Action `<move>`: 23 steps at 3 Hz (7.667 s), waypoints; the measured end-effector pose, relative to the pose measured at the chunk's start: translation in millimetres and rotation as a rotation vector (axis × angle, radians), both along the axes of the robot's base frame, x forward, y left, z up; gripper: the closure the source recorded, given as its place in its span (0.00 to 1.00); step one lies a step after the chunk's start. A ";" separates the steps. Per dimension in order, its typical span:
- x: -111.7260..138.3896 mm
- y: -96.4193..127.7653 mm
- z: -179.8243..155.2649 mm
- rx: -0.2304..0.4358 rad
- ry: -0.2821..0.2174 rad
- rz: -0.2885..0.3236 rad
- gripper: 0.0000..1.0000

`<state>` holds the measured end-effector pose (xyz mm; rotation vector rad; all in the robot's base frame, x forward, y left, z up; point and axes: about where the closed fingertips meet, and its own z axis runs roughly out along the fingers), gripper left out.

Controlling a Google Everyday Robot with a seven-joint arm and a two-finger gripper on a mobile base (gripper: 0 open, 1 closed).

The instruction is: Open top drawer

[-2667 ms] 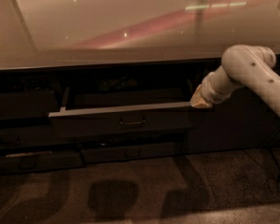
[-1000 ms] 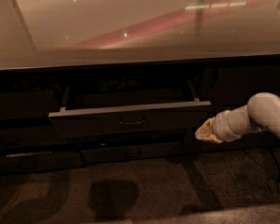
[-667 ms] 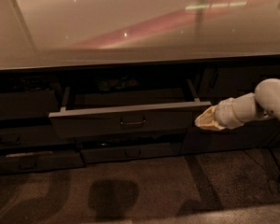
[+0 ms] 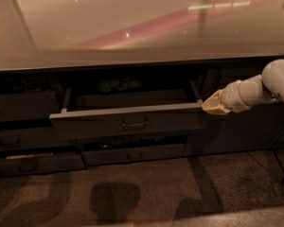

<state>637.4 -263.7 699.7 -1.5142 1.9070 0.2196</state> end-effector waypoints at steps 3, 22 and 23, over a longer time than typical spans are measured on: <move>28.3 23.0 43.2 -0.186 -0.027 -0.074 1.00; -83.2 64.4 77.2 -0.227 0.083 -0.124 0.00; -83.2 64.4 77.2 -0.227 0.083 -0.124 0.00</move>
Offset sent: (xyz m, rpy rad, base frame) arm 0.0433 0.0359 0.0787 -0.3060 -0.0489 -0.1180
